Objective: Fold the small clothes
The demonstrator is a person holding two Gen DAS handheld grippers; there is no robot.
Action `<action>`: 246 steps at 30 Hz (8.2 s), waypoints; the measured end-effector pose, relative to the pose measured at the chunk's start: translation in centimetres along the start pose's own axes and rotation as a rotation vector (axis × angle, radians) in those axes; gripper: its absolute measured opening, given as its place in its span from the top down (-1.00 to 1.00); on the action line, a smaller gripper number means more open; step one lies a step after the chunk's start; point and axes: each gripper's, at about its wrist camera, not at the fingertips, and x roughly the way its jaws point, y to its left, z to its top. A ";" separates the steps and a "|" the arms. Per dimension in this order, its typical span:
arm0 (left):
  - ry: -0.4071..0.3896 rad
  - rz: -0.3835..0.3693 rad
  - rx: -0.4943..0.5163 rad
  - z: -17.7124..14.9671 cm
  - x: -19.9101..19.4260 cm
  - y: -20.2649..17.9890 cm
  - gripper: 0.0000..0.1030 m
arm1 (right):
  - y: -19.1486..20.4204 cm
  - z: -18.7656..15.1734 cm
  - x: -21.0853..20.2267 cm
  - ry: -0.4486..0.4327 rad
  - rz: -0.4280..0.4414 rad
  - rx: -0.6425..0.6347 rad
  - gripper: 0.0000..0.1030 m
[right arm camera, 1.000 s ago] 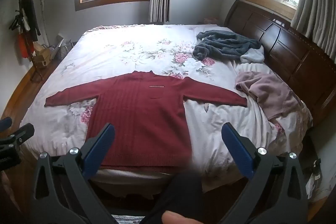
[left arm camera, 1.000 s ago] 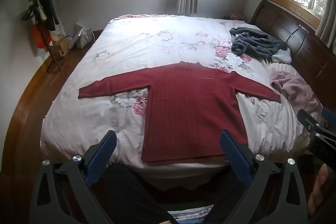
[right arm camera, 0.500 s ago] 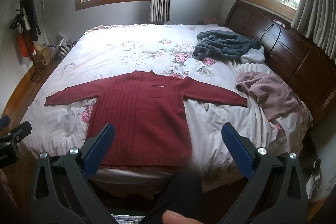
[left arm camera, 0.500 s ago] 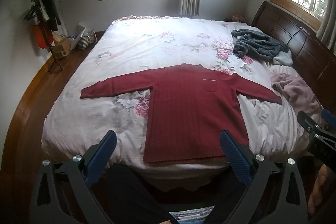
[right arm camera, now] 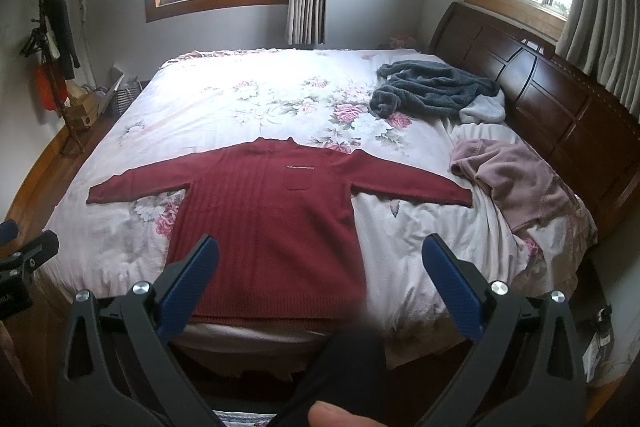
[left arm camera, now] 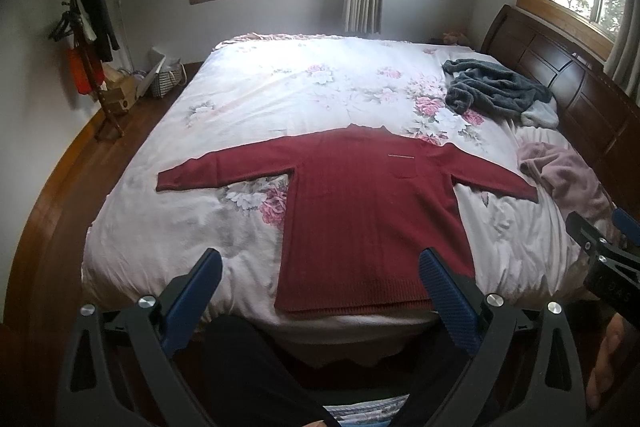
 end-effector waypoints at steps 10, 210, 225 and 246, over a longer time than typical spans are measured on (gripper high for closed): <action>0.000 -0.001 -0.001 0.0 -0.1 0.0 -0.92 | 0.0 0.0 0.0 0.001 0.002 0.001 -0.95; 0.486 -0.483 -0.465 17.5 63.1 6.2 0.85 | -3.9 -13.2 44.3 0.232 0.319 0.271 0.10; 0.406 -0.488 -0.442 16.3 62.2 4.5 0.24 | -3.5 -13.4 44.4 0.234 0.319 0.270 0.05; 0.182 -0.254 -0.892 5.3 49.3 33.4 0.07 | -1.9 -13.5 44.7 0.249 0.271 0.184 -0.08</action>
